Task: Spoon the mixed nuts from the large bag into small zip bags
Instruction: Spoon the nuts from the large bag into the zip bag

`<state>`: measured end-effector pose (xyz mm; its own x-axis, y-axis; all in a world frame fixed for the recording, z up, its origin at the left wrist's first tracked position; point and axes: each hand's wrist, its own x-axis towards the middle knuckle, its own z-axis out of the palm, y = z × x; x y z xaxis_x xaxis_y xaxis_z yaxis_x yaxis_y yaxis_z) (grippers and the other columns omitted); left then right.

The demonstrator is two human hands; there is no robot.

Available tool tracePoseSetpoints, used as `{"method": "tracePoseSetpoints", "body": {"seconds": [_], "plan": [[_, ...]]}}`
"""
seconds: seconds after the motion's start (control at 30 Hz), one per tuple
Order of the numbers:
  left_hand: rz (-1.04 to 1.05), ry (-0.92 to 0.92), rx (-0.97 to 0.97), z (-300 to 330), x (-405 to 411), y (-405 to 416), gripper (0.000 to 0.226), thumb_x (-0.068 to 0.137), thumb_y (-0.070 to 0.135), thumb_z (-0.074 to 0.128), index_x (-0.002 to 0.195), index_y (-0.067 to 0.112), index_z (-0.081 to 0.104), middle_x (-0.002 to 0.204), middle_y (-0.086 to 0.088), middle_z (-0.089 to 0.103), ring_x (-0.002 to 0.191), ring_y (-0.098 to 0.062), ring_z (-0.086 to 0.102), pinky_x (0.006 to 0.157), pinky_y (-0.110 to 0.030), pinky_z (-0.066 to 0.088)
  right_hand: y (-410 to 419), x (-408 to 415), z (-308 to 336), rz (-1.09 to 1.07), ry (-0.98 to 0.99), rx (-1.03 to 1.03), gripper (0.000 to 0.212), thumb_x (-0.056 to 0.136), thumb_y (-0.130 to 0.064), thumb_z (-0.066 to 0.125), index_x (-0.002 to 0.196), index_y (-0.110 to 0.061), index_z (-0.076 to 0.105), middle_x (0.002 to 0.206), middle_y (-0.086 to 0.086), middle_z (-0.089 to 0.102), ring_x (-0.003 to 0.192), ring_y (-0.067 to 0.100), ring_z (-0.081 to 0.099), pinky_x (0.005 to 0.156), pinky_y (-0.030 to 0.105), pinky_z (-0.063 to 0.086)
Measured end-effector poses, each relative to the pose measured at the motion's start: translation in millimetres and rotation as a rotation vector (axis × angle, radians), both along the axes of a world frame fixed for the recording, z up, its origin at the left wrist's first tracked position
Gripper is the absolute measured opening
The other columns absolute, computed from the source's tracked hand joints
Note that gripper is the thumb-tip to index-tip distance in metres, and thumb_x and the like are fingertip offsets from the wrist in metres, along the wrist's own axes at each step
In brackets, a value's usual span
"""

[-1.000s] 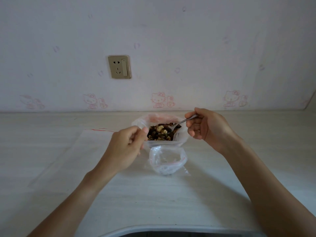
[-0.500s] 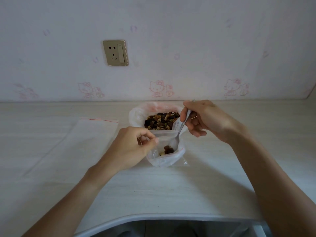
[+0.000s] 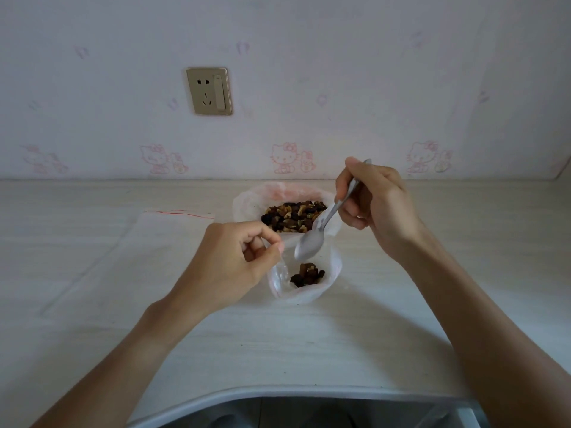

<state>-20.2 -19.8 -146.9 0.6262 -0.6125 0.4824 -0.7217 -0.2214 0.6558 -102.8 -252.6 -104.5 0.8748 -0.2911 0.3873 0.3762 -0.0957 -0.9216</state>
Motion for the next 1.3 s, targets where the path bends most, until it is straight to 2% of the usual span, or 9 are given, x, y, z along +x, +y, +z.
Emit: {"method": "tracePoseSetpoints", "body": {"seconds": [0.27, 0.5, 0.57, 0.63, 0.73, 0.8, 0.9, 1.0, 1.3], "plan": [[0.013, 0.049, -0.015, -5.7, -0.5, -6.2, 0.016, 0.092, 0.043, 0.074, 0.083, 0.031, 0.075, 0.051, 0.006, 0.057, 0.045, -0.005, 0.047, 0.051, -0.014, 0.037, -8.8, 12.5, -11.9, -0.203, 0.207, 0.343, 0.04, 0.107, -0.028, 0.041, 0.076, -0.011, 0.059, 0.054, 0.003, 0.046, 0.041, 0.02, 0.041, 0.042, 0.027, 0.028], [0.26, 0.121, -0.114, -5.2, 18.7, -4.7, 0.032, 0.09, 0.06, 0.068, 0.078, 0.03, 0.068, 0.054, 0.01, 0.055, 0.049, -0.004, 0.051, 0.054, -0.013, 0.039, -10.5, 17.2, -18.2, -0.465, 0.215, 0.137, 0.042, 0.108, -0.026, 0.04, 0.077, -0.008, 0.062, 0.049, 0.0, 0.054, 0.039, 0.016, 0.046, 0.037, 0.022, 0.034], [0.401, 0.214, -0.078, -5.2, 29.5, -4.1, 0.053, 0.078, 0.081, 0.061, 0.086, 0.029, 0.061, 0.068, 0.01, 0.063, 0.062, -0.002, 0.058, 0.058, -0.019, 0.041, -7.8, 17.9, -18.9, -0.473, 0.159, 0.037, 0.045, 0.109, -0.026, 0.039, 0.075, -0.006, 0.062, 0.05, 0.002, 0.053, 0.04, 0.016, 0.045, 0.039, 0.023, 0.037], [0.481, 0.285, 0.109, -5.4, 40.8, -3.0, 0.082, 0.064, 0.096, 0.045, 0.102, 0.025, 0.055, 0.089, 0.01, 0.065, 0.085, -0.009, 0.064, 0.068, -0.03, 0.045, -6.4, 19.0, -19.5, -0.491, 0.109, -0.048, 0.048, 0.11, -0.026, 0.039, 0.073, -0.006, 0.062, 0.051, 0.003, 0.053, 0.04, 0.016, 0.045, 0.043, 0.025, 0.038], [0.523, 0.281, 0.34, -5.4, 55.1, -8.5, 0.105, 0.067, 0.1, 0.036, 0.131, 0.018, 0.045, 0.116, 0.002, 0.065, 0.111, -0.025, 0.063, 0.087, -0.039, 0.048, -4.8, 21.0, -21.4, -0.521, 0.055, -0.191, 0.05, 0.111, -0.028, 0.039, 0.072, -0.008, 0.063, 0.051, 0.003, 0.055, 0.042, 0.012, 0.049, 0.053, 0.026, 0.042], [0.517, 0.292, 0.358, -1.5, 61.1, -17.6, 0.099, 0.074, 0.095, 0.039, 0.13, 0.014, 0.05, 0.117, -0.001, 0.067, 0.111, -0.026, 0.064, 0.089, -0.041, 0.05, -2.5, 21.4, -24.0, -0.509, 0.029, -0.244, 0.049, 0.111, -0.028, 0.04, 0.072, -0.011, 0.063, 0.052, 0.003, 0.056, 0.043, 0.011, 0.05, 0.053, 0.026, 0.044], [0.495, 0.296, 0.323, 0.1, 66.9, -33.9, 0.068, 0.086, 0.08, 0.048, 0.097, 0.015, 0.066, 0.094, -0.003, 0.073, 0.093, -0.025, 0.069, 0.088, -0.044, 0.057, 0.5, 22.5, -27.8, -0.499, 0.027, -0.278, 0.047, 0.111, -0.026, 0.04, 0.071, -0.014, 0.062, 0.053, 0.003, 0.056, 0.044, 0.011, 0.05, 0.052, 0.027, 0.044], [0.491, 0.277, 0.265, -6.7, 64.2, -42.2, 0.048, 0.091, 0.062, 0.054, 0.081, 0.017, 0.07, 0.081, -0.001, 0.073, 0.082, -0.024, 0.07, 0.081, -0.043, 0.059, 0.6, 24.5, -29.2, -0.526, 0.014, -0.325, 0.047, 0.111, -0.025, 0.039, 0.071, -0.014, 0.061, 0.055, 0.012, 0.058, 0.046, 0.016, 0.05, 0.054, 0.033, 0.045], [0.399, 0.289, 0.042, -12.5, 54.3, -36.9, 0.039, 0.098, 0.042, 0.061, 0.087, 0.005, 0.068, 0.083, -0.011, 0.073, 0.082, -0.027, 0.069, 0.076, -0.047, 0.055, 1.0, 29.6, -37.1, -0.438, 0.13, -0.292, 0.044, 0.11, -0.024, 0.043, 0.078, -0.009, 0.07, 0.061, 0.014, 0.069, 0.044, 0.012, 0.056, 0.047, 0.017, 0.041]]}}
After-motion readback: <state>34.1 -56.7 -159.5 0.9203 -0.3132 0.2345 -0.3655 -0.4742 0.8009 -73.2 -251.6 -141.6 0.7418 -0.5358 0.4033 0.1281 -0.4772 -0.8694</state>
